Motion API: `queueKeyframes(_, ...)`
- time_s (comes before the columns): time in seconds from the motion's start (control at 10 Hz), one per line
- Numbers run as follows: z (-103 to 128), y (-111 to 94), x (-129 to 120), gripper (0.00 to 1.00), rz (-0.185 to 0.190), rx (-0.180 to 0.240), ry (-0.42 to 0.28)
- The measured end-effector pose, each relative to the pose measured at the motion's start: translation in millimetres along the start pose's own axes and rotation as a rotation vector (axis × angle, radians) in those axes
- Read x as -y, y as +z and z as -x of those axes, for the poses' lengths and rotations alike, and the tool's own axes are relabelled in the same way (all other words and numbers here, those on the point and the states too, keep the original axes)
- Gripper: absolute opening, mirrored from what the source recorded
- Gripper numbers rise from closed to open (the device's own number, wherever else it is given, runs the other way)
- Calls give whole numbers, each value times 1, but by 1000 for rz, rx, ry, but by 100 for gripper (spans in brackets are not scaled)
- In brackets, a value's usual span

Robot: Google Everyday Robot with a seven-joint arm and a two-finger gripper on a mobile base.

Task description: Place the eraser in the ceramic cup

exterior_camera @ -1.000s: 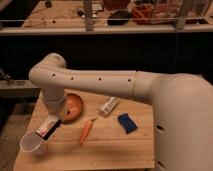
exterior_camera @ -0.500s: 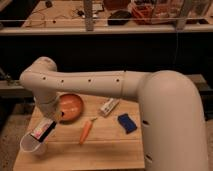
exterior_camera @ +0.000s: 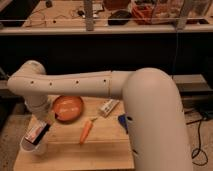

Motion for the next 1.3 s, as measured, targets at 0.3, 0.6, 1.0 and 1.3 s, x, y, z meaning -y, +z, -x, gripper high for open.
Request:
queueKeyframes(0.3,12,1,21,1,26,-2,-17)
queueKeyframes(0.6,17,0,28,1,54,0,-26)
queueKeyframes(1.0,21,0,42,15,65,2,-30)
queueKeyframes(1.3,21,1,44,16,81,2,-23)
